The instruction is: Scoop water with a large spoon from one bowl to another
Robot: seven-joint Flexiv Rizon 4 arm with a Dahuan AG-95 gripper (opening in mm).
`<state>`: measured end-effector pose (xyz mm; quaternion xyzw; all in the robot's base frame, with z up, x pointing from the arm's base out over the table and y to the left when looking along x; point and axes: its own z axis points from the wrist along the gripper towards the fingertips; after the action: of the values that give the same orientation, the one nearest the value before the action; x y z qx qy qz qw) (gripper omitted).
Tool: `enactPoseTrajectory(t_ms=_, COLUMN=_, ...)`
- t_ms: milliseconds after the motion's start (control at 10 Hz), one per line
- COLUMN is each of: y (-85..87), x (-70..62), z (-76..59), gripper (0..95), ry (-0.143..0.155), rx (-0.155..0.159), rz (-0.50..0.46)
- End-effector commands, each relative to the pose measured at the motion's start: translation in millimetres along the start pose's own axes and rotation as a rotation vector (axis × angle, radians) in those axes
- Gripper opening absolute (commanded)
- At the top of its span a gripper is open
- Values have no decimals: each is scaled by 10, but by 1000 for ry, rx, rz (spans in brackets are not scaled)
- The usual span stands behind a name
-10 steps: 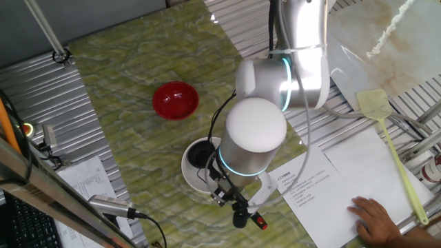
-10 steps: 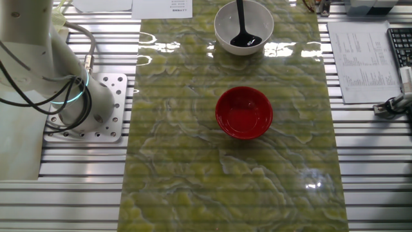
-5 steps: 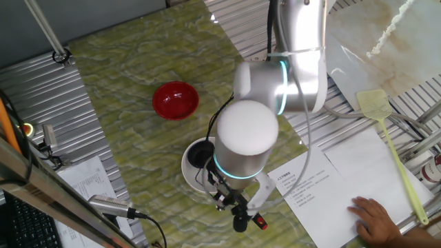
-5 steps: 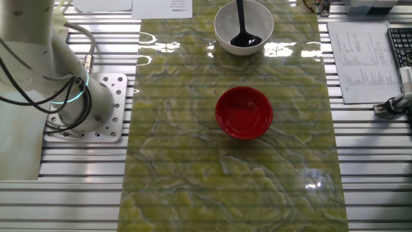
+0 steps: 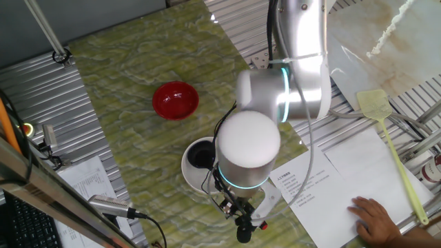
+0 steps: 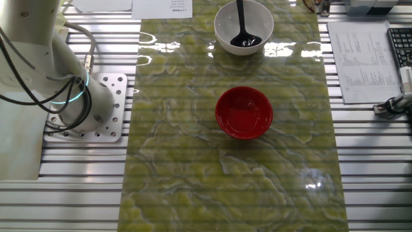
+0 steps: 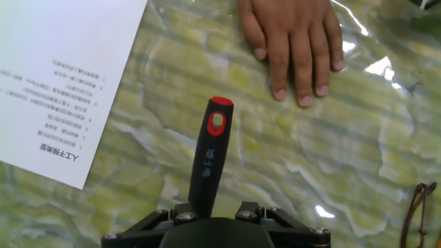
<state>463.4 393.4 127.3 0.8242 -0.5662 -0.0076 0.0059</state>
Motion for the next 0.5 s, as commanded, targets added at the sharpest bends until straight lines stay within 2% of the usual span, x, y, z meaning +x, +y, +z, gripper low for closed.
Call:
enactPoseTrajectory(t_ms=100, y=80, x=35, z=-11, gripper=380, ry=-6, rx=12, rz=-10)
enactPoseTrajectory(t_ms=500, y=77, x=-18, z=-22, gripper=380, ry=2, rx=37, rz=48)
